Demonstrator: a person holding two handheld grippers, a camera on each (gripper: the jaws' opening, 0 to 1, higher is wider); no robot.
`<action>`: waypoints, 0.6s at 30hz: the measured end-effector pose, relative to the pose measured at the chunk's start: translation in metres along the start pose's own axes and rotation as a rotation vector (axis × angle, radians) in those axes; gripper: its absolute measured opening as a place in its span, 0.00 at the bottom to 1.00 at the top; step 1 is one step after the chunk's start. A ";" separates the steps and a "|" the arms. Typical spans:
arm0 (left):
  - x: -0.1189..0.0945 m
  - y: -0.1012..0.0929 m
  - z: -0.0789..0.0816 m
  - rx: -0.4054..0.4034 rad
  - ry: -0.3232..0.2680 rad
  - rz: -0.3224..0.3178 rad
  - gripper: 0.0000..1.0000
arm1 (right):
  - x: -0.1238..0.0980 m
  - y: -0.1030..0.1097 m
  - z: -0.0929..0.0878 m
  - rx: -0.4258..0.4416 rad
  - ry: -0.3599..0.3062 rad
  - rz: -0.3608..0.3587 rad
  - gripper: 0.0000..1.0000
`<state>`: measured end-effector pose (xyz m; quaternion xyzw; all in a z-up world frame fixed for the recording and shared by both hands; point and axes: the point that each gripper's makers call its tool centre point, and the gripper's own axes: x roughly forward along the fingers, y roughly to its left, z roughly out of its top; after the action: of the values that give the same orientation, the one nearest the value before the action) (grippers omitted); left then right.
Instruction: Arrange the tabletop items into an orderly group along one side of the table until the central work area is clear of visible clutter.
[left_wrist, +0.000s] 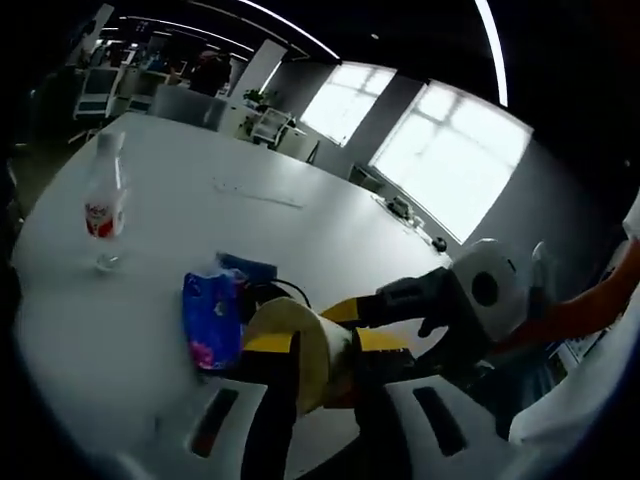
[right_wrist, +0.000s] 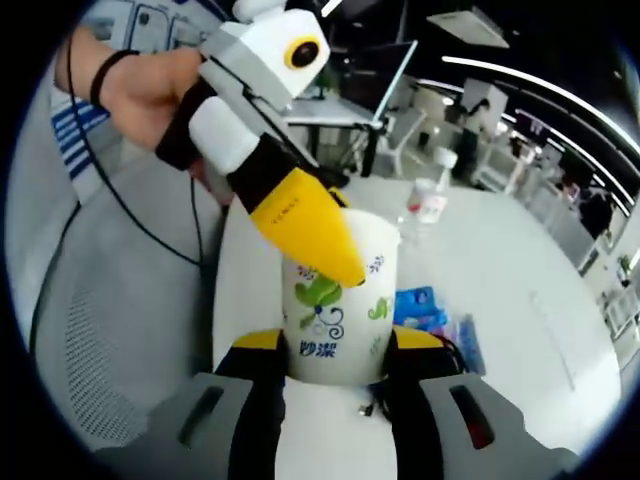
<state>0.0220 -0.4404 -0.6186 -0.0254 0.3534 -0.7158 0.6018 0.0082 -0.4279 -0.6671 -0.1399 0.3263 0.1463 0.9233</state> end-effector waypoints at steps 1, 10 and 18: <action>0.000 0.000 0.000 -0.002 -0.003 -0.003 0.10 | 0.000 0.000 0.000 0.002 -0.001 -0.001 0.38; 0.000 -0.010 0.007 -0.016 -0.031 -0.046 0.01 | 0.000 -0.001 0.005 0.024 -0.017 -0.022 0.38; 0.001 -0.015 0.008 0.018 -0.021 -0.043 0.00 | 0.002 -0.001 0.006 0.037 -0.023 -0.031 0.38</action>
<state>0.0132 -0.4442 -0.6052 -0.0351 0.3398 -0.7313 0.5904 0.0136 -0.4263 -0.6638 -0.1264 0.3160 0.1274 0.9316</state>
